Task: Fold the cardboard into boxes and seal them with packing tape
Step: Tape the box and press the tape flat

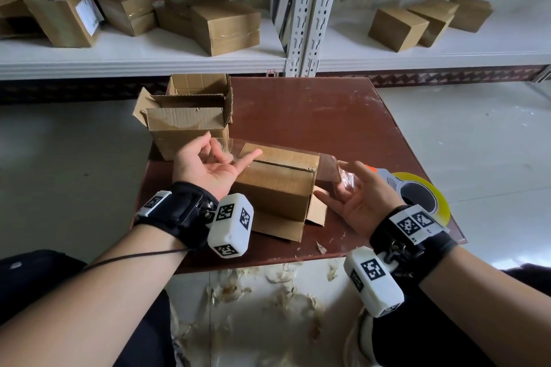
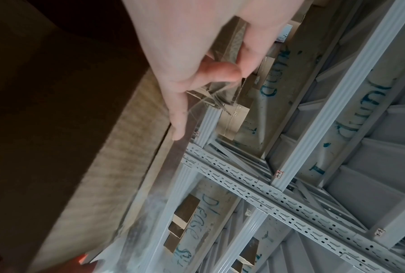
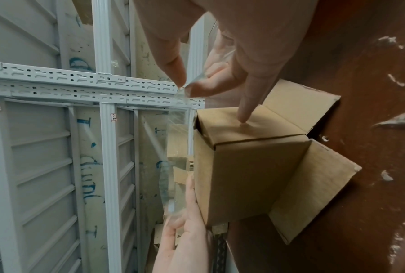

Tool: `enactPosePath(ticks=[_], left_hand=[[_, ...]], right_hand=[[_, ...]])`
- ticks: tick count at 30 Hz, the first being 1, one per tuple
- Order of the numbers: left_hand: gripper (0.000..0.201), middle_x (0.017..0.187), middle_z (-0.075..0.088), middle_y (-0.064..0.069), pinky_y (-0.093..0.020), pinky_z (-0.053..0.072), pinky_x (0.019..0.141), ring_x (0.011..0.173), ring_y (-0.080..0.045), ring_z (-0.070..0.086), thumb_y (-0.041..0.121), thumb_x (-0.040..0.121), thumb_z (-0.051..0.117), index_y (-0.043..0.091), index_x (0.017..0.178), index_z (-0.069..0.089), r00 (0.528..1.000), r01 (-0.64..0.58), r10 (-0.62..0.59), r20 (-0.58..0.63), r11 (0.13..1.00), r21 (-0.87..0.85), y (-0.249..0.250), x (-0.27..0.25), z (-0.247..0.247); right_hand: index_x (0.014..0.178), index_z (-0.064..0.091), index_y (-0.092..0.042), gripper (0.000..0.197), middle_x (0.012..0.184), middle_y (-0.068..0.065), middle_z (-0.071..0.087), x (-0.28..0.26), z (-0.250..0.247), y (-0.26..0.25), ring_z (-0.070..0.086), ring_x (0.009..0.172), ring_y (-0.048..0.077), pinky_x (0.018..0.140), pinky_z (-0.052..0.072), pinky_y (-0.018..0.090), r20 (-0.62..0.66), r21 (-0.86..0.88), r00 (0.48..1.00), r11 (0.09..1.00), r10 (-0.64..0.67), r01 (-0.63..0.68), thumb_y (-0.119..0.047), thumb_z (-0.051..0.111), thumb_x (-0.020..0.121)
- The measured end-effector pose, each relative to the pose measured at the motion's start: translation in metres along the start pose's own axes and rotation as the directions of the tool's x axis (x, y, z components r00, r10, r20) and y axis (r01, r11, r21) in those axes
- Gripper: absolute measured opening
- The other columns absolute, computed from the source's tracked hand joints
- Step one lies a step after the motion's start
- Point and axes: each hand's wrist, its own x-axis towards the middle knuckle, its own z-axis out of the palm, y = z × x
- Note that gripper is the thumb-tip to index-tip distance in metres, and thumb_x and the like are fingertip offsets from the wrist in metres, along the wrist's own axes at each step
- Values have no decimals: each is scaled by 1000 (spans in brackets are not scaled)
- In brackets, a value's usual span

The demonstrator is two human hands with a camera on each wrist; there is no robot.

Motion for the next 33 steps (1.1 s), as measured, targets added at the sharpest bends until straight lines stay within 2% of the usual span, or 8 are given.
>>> enactPosePath(ticks=[5,10,16,22,25,28,31,33], left_hand=[[38,68,59,-2,-84,42,89,54,-7,53,6,94,68,9,129,56,999,37,-39,-30,998,-55,-5,3,-3],[38,61,57,-3,-82,36,100,53,-7,53,7,96,66,-1,131,51,997,57,-63,-55,993,-105,-7,2,-1],[30,58,53,0,-82,37,99,51,-6,54,8,100,61,-1,127,53,992,41,-53,-111,993,-108,-7,2,2],[22,61,48,2,-81,42,93,48,-7,50,8,102,59,3,123,59,984,20,-34,-174,996,-84,-4,2,5],[22,60,47,2,-82,42,91,47,-7,49,8,102,58,5,124,60,981,10,-24,-191,997,-70,-3,3,5],[17,57,45,2,-81,41,95,48,-7,49,9,103,57,5,119,60,977,1,-14,-214,998,-59,-4,-1,9],[9,53,43,2,-79,39,99,47,-7,47,11,105,56,4,108,60,974,-6,-8,-227,998,-60,-7,-4,13],[8,52,42,3,-80,38,100,49,-6,45,11,105,55,4,105,59,973,-7,-9,-230,998,-69,-8,-3,12]], right_hand=[[105,60,-13,10,78,-3,79,-3,0,0,71,57,9,100,54,56,19,-27,1000,1000,-13,14,-6,57,97],[100,64,-11,9,125,1,72,6,-6,6,73,82,12,91,60,54,38,-50,999,999,1,0,-6,59,93],[95,66,-7,10,131,3,65,9,-7,14,69,84,13,102,53,59,5,-30,1000,1000,6,-6,0,59,92],[112,60,-6,21,138,7,62,14,-8,19,71,85,18,85,60,58,-38,-18,999,1000,24,-25,-1,59,91],[106,60,-7,13,131,8,66,13,-7,19,67,106,21,90,59,58,-37,-22,999,999,38,-39,-1,57,95],[106,58,-8,12,113,10,66,13,-8,19,70,92,18,97,55,59,-46,-24,998,998,54,-55,-1,55,97],[118,57,-9,22,102,5,67,18,-11,24,72,79,13,83,62,56,-59,-32,996,997,70,-72,0,55,98],[125,57,-8,26,107,6,68,23,-11,28,74,79,13,69,64,54,-75,-33,993,995,87,-90,0,55,100]])
